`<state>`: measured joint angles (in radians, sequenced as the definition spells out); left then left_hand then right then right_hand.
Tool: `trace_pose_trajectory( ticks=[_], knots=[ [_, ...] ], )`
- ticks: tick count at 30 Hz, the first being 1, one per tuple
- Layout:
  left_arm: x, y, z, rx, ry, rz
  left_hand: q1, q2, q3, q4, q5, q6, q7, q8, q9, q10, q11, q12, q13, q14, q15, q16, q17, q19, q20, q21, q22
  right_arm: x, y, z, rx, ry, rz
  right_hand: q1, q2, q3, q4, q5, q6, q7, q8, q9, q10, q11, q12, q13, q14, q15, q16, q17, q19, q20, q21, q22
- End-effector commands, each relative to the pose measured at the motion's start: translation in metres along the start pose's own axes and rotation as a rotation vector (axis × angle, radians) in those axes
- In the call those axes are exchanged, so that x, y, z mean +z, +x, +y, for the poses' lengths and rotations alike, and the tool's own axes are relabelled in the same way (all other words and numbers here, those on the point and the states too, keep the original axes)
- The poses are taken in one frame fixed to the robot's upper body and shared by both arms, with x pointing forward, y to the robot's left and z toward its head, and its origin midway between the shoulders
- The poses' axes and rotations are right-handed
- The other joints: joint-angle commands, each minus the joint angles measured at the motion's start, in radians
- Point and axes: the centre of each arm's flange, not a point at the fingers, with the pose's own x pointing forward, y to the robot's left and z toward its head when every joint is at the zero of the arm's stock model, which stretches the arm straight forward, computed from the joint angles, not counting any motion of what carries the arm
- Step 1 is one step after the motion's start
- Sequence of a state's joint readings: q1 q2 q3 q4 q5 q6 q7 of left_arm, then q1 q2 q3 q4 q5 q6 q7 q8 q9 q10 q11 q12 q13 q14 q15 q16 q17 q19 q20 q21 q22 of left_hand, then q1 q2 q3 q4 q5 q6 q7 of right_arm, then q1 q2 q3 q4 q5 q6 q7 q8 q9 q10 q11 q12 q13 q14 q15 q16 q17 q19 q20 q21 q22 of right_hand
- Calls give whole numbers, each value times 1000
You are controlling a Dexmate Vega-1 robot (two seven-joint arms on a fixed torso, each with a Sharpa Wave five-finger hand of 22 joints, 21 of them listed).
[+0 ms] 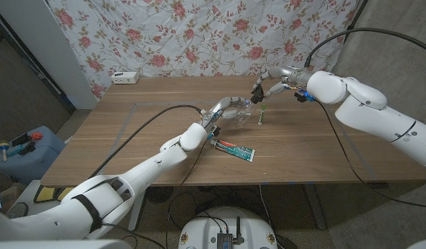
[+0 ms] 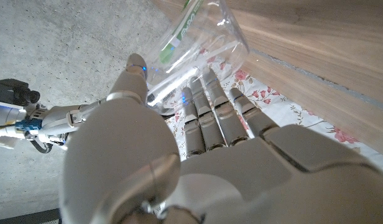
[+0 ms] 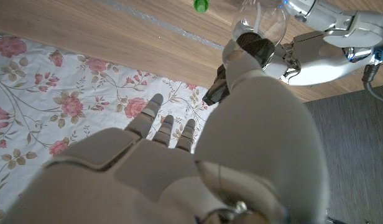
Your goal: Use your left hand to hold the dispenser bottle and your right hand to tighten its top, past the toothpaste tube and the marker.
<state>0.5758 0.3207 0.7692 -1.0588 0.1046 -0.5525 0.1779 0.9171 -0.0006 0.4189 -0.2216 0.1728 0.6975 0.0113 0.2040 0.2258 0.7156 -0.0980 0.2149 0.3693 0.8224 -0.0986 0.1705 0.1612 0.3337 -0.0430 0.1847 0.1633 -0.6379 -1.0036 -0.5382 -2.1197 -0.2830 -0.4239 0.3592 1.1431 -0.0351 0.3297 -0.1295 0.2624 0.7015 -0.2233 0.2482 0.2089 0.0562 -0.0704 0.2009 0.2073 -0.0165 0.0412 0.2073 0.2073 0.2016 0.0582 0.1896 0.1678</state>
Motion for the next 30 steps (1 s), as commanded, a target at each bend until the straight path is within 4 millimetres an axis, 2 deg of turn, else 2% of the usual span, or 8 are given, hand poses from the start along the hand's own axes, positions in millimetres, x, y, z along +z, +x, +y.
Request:
trace_pose_trajectory(
  ticks=[1,16,19,30],
  knots=[
    [-1,1,0,3,1,-3,-36,50,75,66,8,49,-39,7,1,1,-8,5,3,6,-75,9,3,-5,-60,0,2,0,3,-2,43,22,18,-13,-3,-4,5,-1,-15,1,-10,1,-6,13,-2,3,-3,10,0,4,-1,4,-3,1],
    [-3,4,3,4,8,-7,-37,51,75,67,8,50,-38,7,1,2,-8,6,4,7,-74,9,3,-5,-60,0,2,1,10,-5,63,52,31,-69,-5,-25,25,-9,-41,3,-25,-1,-17,31,-2,4,-10,26,2,7,-6,13,-2,2],
    [-4,4,4,4,8,-6,-37,50,75,66,8,51,-39,7,1,3,-7,6,4,7,-74,9,3,-5,-60,0,2,1,11,-6,66,64,31,-90,-5,-32,33,-13,-44,3,-27,-1,-14,48,0,4,-12,30,2,8,-6,14,-2,2],
    [-6,10,7,6,13,-12,-35,50,75,66,8,51,-39,7,1,3,-8,6,4,6,-75,9,3,-5,-60,0,3,0,17,-7,73,104,43,-144,-2,-49,54,-22,-38,4,-27,0,-2,70,6,5,-12,38,5,10,-3,22,0,2]
  ],
)
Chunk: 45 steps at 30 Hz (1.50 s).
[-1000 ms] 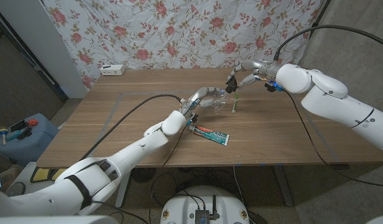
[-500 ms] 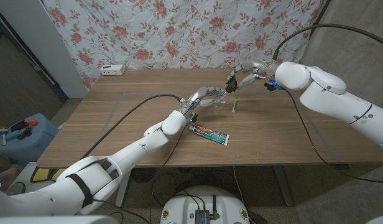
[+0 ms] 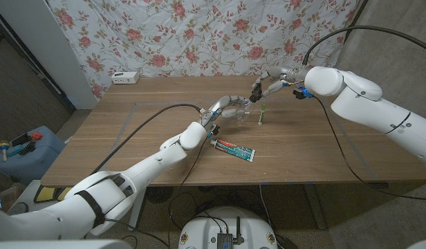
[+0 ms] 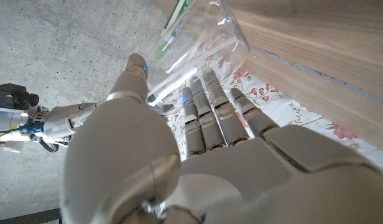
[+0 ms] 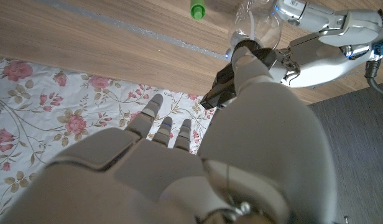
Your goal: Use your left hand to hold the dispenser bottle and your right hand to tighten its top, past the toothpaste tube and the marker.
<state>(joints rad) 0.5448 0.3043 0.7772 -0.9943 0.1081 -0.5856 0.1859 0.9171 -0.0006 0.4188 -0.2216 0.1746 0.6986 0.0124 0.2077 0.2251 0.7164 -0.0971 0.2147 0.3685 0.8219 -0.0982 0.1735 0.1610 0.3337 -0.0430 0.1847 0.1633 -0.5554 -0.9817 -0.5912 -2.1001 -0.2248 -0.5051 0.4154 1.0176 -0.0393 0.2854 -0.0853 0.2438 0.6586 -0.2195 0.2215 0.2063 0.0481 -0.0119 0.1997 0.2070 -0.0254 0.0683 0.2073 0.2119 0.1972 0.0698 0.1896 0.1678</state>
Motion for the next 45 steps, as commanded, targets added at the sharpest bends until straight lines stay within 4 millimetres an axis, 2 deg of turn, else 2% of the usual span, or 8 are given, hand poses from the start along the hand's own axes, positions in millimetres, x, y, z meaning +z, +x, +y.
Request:
trace_pose_trajectory(
  ticks=[1,10,17,31,45],
  knots=[
    [-1,5,3,3,3,-11,-35,50,75,65,6,50,-40,4,2,2,-9,6,4,7,-76,6,4,-5,-60,0,3,1,6,-2,15,43,12,-29,3,-8,14,-6,9,1,2,3,7,11,8,5,-2,13,6,6,3,10,1,2],
    [-2,12,5,11,6,-27,-36,51,75,66,6,51,-42,4,2,2,-15,6,5,8,-75,7,4,-5,-60,0,3,5,11,-2,43,58,41,-97,3,-31,38,-17,37,2,10,6,26,27,14,5,3,23,9,7,16,17,4,2],
    [-3,15,5,10,3,-33,-36,51,75,66,6,53,-41,5,2,2,-9,6,4,9,-74,7,4,-5,-60,0,3,11,13,-1,49,47,75,-144,0,-48,55,-25,48,4,12,6,36,36,17,5,11,29,13,7,23,26,5,2],
    [-2,12,6,7,2,-36,-36,51,76,66,6,53,-41,4,2,1,-12,5,5,8,-76,6,4,-5,-59,0,3,17,3,-6,0,36,106,-183,1,-61,66,-30,60,2,13,5,62,44,24,5,30,30,21,8,29,34,5,3],
    [-3,7,5,8,-3,-33,-36,52,76,66,6,53,-42,4,2,2,-12,6,5,8,-75,6,3,-5,-59,0,3,23,-2,-9,-38,7,147,-232,5,-77,82,-34,94,24,21,5,87,48,29,5,47,23,26,9,37,40,6,3]
  ],
)
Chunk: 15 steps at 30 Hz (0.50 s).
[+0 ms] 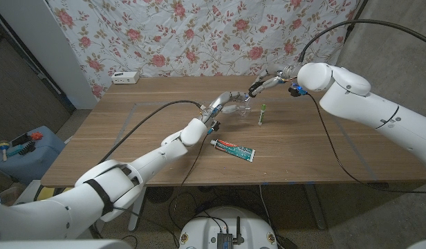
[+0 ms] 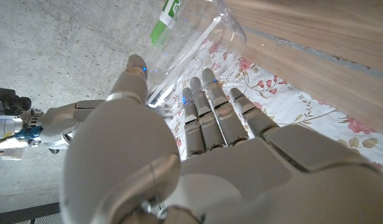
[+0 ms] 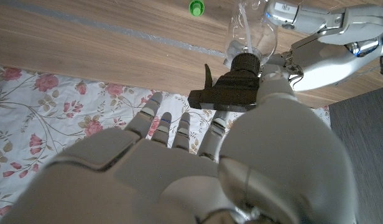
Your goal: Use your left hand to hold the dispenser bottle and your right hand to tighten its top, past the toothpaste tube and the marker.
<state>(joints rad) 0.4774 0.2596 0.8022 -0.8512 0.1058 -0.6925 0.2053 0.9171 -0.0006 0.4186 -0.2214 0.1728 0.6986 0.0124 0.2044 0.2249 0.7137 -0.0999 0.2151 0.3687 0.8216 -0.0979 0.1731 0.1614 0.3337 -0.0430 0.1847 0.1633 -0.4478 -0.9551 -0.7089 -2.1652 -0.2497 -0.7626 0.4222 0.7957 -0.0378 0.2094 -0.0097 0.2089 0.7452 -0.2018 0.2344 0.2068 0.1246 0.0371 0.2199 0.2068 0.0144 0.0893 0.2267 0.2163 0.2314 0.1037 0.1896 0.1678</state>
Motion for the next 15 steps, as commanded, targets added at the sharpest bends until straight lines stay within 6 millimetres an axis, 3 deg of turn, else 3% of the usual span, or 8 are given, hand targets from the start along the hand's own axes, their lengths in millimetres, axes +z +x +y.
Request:
trace_pose_trajectory(
  ticks=[1,15],
  knots=[
    [-2,-5,-1,-2,-3,10,-36,52,76,66,8,52,-42,7,2,5,-8,5,4,8,-75,7,3,-6,-59,0,3,8,-6,-3,-37,-26,31,-14,4,-2,7,0,11,11,9,4,12,-2,9,5,9,1,8,5,3,6,6,3],
    [-5,-3,-1,-2,-8,17,-36,51,76,66,8,52,-43,7,3,5,-7,5,4,8,-75,6,3,-6,-59,0,3,7,-2,-3,-51,-42,94,-81,10,-23,31,-3,65,34,21,2,66,-1,20,4,48,-5,20,6,27,5,10,3]
  ],
)
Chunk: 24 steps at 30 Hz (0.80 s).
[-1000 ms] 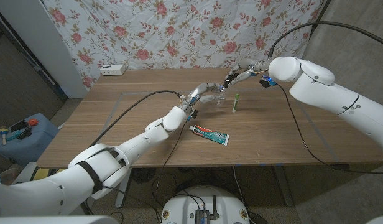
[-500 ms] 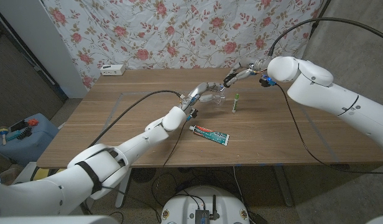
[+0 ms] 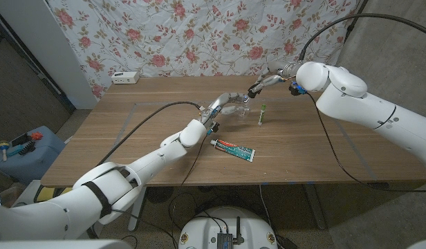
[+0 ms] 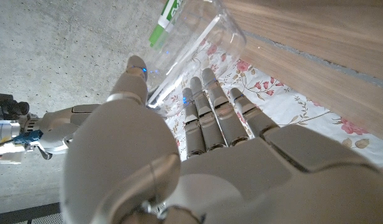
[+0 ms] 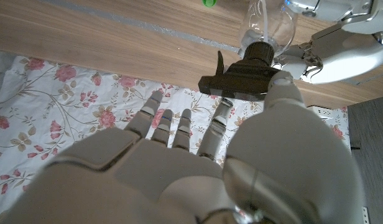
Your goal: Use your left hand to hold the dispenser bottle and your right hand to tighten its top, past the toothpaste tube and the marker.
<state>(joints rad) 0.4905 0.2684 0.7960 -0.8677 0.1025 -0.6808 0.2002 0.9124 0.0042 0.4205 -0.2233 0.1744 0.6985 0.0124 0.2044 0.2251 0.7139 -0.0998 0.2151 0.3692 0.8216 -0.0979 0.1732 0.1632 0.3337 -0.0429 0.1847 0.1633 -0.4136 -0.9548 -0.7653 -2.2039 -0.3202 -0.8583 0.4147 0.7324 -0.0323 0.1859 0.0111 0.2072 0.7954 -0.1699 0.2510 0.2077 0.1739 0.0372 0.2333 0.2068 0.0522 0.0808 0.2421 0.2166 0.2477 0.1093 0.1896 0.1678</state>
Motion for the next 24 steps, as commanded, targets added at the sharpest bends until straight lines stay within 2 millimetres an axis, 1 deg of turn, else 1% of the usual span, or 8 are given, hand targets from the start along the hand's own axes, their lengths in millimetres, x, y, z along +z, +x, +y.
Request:
trace_pose_trajectory(
  ticks=[1,6,8,15,16,18,20,24],
  knots=[
    [-2,1,-1,-2,-5,5,-31,46,74,67,6,52,-43,7,2,5,-7,5,4,8,-75,6,1,-6,-59,0,3,1,3,0,-3,-6,42,-22,5,-1,11,-1,16,3,4,1,20,5,8,4,11,4,5,5,12,0,10,3],
    [-3,2,0,-4,-4,7,-31,46,74,68,6,52,-43,7,2,5,-8,5,4,8,-75,6,1,-6,-59,0,3,1,7,0,4,-1,49,-38,5,-6,17,-2,23,11,5,0,25,7,8,4,16,5,6,6,15,1,9,3],
    [-3,2,0,-2,-3,8,-31,46,74,68,6,52,-43,7,2,5,-8,5,4,8,-74,6,1,-6,-58,0,3,1,8,0,6,-2,53,-48,5,-9,20,-2,29,16,5,0,29,12,8,4,18,6,6,6,16,2,9,3],
    [-4,3,1,-1,-5,10,-31,46,74,68,6,53,-44,7,2,5,-12,5,4,8,-74,7,1,-6,-58,0,3,4,12,2,4,-13,69,-67,6,-15,26,-2,49,22,9,-1,44,14,10,3,34,3,11,6,22,2,10,3],
    [-4,3,1,-1,-5,11,-32,46,74,68,6,54,-44,8,2,5,-12,5,4,8,-74,7,1,-6,-58,0,3,4,12,2,3,-15,72,-70,6,-16,27,-2,51,22,9,-2,49,7,12,3,36,2,12,5,23,2,9,3],
    [-4,3,1,0,-4,11,-31,47,74,68,6,55,-42,8,2,4,-9,5,4,9,-74,7,2,-6,-57,0,3,5,13,2,-5,-21,76,-73,6,-17,27,-2,51,21,8,-2,50,14,11,3,38,1,12,5,25,1,10,3],
    [-5,3,1,1,-5,11,-33,46,74,69,6,55,-43,8,2,6,-13,5,4,9,-72,7,1,-5,-58,1,3,7,13,3,-12,-28,80,-78,6,-19,27,-2,55,20,8,-2,61,19,13,3,49,-1,15,4,30,0,10,3],
    [-5,3,2,2,-5,10,-32,47,74,69,6,55,-43,8,2,6,-7,5,4,9,-72,7,1,-5,-57,0,3,9,12,3,-36,-46,84,-82,8,-21,25,-1,84,22,17,-2,74,18,15,2,63,-6,18,3,37,0,11,3]
  ],
)
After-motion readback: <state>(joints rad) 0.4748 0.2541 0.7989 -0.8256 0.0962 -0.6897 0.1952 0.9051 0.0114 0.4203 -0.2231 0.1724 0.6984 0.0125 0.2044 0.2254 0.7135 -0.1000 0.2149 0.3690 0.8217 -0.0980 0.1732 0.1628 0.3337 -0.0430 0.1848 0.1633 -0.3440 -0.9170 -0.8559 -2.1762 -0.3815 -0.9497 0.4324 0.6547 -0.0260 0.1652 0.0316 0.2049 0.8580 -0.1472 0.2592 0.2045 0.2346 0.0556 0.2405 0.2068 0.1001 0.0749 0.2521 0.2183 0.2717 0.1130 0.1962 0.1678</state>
